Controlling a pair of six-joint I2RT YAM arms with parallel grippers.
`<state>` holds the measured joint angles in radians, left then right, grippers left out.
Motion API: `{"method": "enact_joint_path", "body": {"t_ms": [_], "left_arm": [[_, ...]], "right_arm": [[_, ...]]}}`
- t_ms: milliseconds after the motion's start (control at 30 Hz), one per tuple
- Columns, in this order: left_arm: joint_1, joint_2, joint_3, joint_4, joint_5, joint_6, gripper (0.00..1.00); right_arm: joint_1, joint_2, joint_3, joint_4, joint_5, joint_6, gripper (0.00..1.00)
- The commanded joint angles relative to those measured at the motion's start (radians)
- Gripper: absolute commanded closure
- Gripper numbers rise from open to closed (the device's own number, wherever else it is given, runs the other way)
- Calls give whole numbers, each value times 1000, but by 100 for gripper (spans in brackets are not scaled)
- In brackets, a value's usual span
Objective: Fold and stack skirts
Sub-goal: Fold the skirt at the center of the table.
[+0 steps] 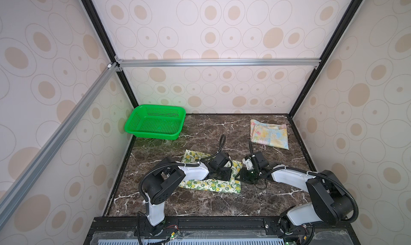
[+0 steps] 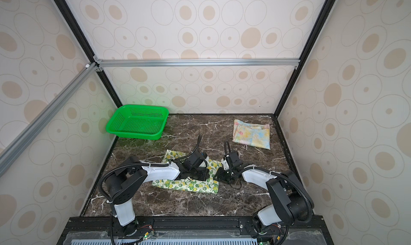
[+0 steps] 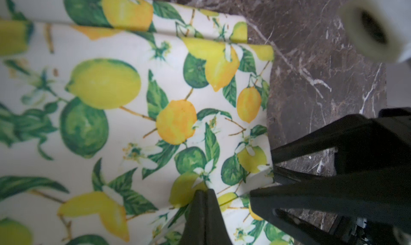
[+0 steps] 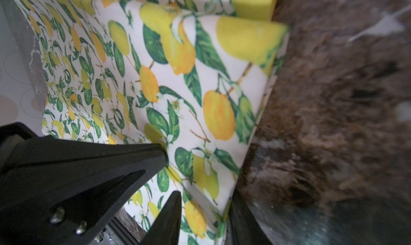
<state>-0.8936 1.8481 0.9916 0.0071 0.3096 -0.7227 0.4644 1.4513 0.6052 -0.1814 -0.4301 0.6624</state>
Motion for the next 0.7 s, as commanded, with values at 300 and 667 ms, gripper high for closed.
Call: {"method": "enact_joint_path", "body": {"t_ms": [300,667], "left_arm": [[-14,31,5,9,3,-17,100],[-19,51,13,7,2,-18,100]], "right_arm": [[12,70,-66,51,22,52,63],[35,110,-74,128,12,95,67]]}}
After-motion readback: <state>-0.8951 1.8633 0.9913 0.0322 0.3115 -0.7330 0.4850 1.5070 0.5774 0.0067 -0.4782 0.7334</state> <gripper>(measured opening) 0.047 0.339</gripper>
